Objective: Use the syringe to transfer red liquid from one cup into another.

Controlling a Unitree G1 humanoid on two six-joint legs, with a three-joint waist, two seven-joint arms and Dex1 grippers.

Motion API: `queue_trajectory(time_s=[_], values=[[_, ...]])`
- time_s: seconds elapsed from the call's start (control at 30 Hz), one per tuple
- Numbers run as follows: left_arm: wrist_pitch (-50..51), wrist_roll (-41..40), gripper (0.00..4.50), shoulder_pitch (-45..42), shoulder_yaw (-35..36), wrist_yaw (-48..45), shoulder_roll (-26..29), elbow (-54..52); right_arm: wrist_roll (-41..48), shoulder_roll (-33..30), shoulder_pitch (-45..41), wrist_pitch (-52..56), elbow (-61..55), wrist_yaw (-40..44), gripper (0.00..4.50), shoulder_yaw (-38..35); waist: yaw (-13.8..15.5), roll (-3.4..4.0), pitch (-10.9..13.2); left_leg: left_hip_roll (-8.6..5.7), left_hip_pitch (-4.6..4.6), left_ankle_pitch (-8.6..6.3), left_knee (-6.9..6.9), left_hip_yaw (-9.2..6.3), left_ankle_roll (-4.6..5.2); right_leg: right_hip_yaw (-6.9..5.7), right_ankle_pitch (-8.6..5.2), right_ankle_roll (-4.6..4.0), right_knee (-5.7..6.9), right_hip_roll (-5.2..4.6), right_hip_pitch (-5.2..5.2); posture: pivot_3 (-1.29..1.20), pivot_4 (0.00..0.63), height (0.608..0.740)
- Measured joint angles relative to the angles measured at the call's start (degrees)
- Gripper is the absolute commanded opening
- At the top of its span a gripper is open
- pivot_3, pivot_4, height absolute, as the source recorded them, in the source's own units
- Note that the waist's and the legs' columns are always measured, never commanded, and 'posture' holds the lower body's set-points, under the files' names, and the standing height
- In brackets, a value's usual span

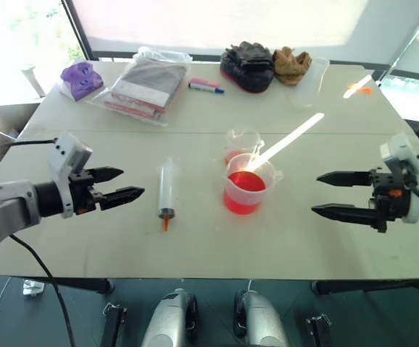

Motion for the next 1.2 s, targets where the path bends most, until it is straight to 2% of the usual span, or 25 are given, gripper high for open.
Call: queue_trajectory(time_s=[0.7, 1.0, 1.07, 1.13, 1.2], values=[[-2.17, 1.04, 4.48, 4.99, 0.88, 2.32, -0.32, -1.46, -0.46, 1.3, -1.27, -3.33, 2.22, -1.28, 4.5, 1.28, 0.05, 0.0, 0.0, -0.01, 0.0, -0.03, -0.04, -0.01, 0.05, 0.01, 0.0, -0.01, -0.02, -0.05, -0.05, 0.0, 0.15, 0.74], [-2.52, 1.18, 4.48, 4.51, 0.78, 3.08, -0.32, -1.94, -1.37, 1.3, -0.82, -4.51, 3.42, -0.6, 4.5, 1.36, 0.07, 0.0, 0.0, -0.01, 0.0, -0.04, -0.04, -0.01, 0.07, 0.01, 0.01, -0.02, -0.01, -0.06, -0.23, 0.0, 0.15, 0.74], [-1.15, 1.2, 4.48, 2.0, -0.03, 4.95, -0.29, -1.86, -1.5, 1.25, -1.03, -4.59, 3.51, -0.51, 4.5, 1.43, 0.17, 0.0, 0.0, -0.02, 0.0, -0.07, -0.03, -0.01, 0.11, 0.01, 0.01, -0.02, 0.0, -0.06, -0.22, 0.0, 0.15, 0.74], [2.23, 0.34, 4.48, -4.54, -1.02, 8.48, -0.98, -0.31, -1.67, 0.95, -2.61, -4.85, 3.55, -0.09, 4.5, 2.1, 0.22, 0.0, 0.0, -0.03, 0.0, -0.08, 0.0, -0.01, 0.15, 0.01, 0.03, -0.03, 0.01, -0.05, -0.19, 0.0, 0.15, 0.74], [10.22, -2.77, 4.48, -16.62, -1.78, 12.16, -2.23, 4.88, -0.61, -0.14, -6.03, -4.15, 3.01, 0.7, 4.5, 2.8, 0.35, -0.02, 0.02, -0.03, -0.01, -0.11, 0.09, -0.03, 0.22, 0.0, 0.05, -0.02, 0.08, 0.01, 0.02, 0.0, 0.15, 0.74]])
